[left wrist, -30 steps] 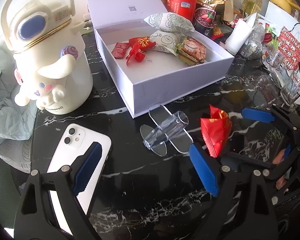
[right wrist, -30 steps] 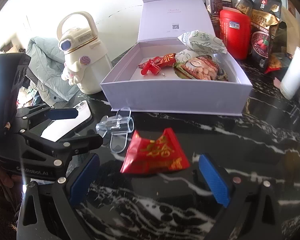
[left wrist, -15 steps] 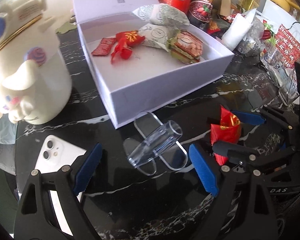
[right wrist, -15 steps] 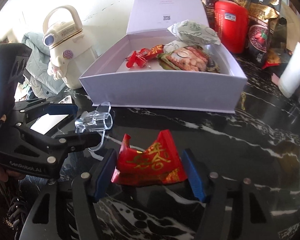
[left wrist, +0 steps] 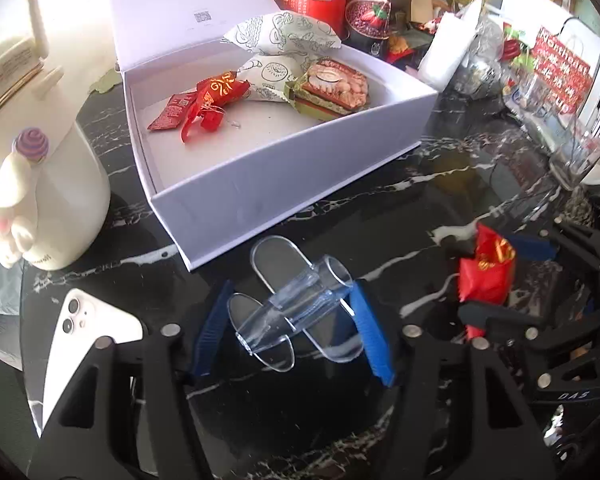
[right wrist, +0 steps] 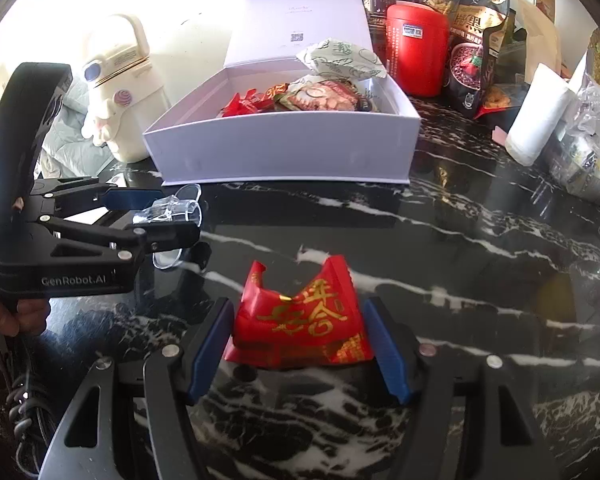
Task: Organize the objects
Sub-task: 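Reach left gripper to clear plastic stand while right reaches red candy packet, then close left gripper on plastic stand while right closes on red candy packet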
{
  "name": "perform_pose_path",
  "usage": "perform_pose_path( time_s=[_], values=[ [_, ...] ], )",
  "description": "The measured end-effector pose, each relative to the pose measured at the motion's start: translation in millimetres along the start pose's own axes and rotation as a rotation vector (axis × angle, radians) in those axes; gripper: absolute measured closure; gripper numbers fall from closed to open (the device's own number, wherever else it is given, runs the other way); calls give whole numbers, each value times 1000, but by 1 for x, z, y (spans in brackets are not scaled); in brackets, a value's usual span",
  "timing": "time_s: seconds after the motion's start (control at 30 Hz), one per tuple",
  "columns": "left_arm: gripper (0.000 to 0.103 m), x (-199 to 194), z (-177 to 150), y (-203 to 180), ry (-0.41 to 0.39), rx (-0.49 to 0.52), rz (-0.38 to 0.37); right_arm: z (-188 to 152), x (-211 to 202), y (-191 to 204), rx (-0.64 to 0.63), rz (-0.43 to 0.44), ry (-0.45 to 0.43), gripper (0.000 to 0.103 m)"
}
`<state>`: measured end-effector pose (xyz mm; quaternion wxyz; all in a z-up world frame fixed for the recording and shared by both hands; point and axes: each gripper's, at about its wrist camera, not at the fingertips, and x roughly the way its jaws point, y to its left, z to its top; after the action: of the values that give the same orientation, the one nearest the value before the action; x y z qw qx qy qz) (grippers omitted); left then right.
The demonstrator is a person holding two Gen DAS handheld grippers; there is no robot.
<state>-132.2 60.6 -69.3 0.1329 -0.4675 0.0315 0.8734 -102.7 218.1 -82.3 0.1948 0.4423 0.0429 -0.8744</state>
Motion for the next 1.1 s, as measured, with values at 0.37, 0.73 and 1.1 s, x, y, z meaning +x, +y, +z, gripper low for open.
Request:
perform_pose_path(
  time_s=[0.37, 0.73, 1.1],
  values=[
    [44, -22, -33, -25, 10, 95, -53, -23, -15, 22, -19, -2, 2, 35],
    [39, -35, -57, -37, -23, 125, -22, -34, -18, 38, -78, -38, -2, 32],
    [20, -31, -57, -29, -17, 88, 2, -37, -19, 39, -71, -55, -15, 31]
  ],
)
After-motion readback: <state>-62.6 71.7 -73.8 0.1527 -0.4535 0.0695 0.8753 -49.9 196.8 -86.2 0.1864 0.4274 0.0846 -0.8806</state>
